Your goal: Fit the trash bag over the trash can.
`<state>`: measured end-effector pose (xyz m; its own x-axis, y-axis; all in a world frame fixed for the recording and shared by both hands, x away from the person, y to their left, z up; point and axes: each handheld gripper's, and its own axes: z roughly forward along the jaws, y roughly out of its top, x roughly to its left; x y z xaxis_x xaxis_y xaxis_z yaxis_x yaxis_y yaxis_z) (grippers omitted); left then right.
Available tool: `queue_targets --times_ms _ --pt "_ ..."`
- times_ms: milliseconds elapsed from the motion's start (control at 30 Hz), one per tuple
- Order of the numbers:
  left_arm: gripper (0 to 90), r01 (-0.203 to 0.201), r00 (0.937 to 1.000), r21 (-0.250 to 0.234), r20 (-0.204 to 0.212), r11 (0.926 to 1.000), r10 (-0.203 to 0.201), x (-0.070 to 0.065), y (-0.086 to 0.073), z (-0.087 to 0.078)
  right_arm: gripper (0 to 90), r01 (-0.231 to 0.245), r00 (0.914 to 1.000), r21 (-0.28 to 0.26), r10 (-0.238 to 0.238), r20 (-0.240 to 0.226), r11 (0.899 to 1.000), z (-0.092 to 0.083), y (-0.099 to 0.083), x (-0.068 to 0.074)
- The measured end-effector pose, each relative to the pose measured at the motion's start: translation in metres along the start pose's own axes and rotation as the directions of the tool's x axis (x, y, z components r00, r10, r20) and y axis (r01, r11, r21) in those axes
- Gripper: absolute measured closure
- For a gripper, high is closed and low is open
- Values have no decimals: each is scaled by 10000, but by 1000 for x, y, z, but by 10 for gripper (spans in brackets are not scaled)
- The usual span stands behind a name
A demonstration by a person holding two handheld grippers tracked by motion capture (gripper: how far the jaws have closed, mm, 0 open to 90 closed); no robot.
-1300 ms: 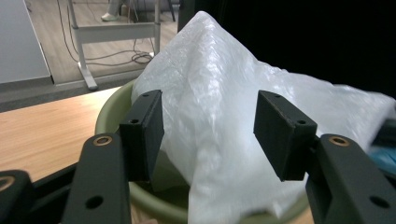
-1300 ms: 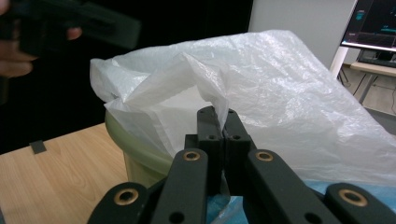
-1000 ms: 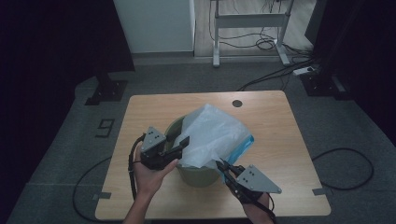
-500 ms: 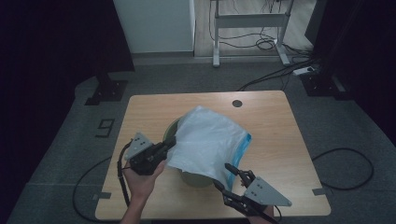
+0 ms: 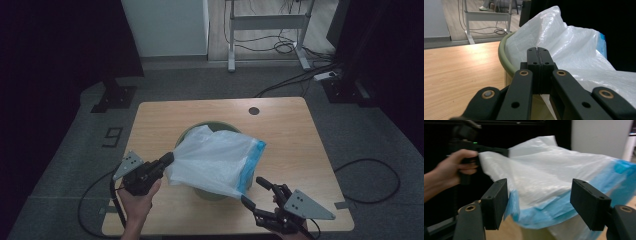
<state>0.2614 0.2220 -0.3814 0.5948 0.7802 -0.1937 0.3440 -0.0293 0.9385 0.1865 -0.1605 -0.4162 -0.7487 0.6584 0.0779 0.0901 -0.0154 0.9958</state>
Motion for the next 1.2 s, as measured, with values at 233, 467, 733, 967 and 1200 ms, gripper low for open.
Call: queue_targets --times_ms 233,467,733,967,1200 --pt "885 41 10000 -44 -71 10000 -41 -1 -3 -1 289 104 9985 484 -78 -541 9988 -14 0 5" --pt "882 168 9999 -77 -10 9998 -168 0 -8 0 291 106 9997 607 -120 226 9981 -17 2 -13" --pt "884 89 9999 -79 56 9999 -88 -3 -11 -2 291 117 9890 1031 -267 1453 9946 17 -5 -46" --pt "885 26 9999 -153 -124 9999 -28 -5 -10 -4 293 -125 9760 1318 -165 2172 9912 47 -3 -65" --pt "885 24 10000 -151 -88 9999 -25 -5 -11 -4 312 -815 9708 1400 468 2352 9868 59 0 -75"
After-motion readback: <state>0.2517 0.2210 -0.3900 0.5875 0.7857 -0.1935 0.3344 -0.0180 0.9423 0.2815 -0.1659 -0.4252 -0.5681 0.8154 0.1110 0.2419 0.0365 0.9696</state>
